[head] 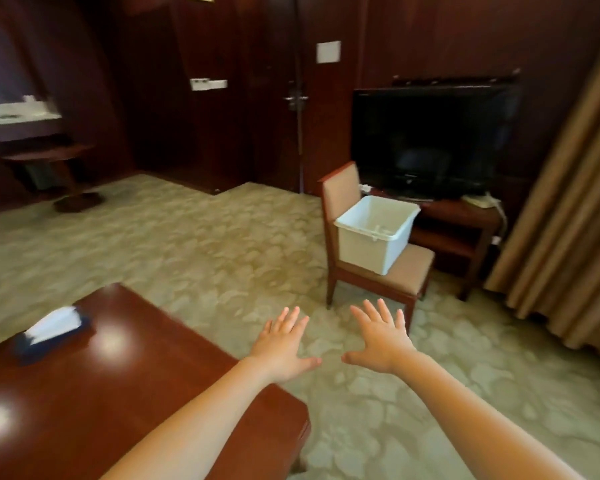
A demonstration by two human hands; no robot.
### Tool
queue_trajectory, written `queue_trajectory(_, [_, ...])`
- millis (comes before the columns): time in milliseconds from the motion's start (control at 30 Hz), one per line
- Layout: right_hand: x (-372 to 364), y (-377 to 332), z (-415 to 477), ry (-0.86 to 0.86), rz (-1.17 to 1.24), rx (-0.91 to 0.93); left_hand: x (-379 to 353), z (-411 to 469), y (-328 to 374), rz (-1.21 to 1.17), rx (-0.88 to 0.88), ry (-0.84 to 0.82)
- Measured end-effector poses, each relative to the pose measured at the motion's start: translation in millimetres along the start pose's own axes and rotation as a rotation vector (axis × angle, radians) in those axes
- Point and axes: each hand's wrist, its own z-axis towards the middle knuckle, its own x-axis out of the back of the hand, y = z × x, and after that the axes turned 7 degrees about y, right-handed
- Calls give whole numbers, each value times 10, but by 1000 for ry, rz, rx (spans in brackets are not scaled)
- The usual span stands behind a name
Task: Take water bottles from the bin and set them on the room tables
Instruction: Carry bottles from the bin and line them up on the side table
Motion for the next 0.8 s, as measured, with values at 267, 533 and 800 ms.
queue_trajectory(267, [220,1075,1077,51,8,-216,67,1857,413,8,-198,-38])
queue_trajectory(533, [335,2260,2495,39,20,-262,-109,3678,930,-6,-205,-77])
queue_trajectory(800, [809,3359,4038,30,30,-208,88,5502,1486,-107,-156,-66])
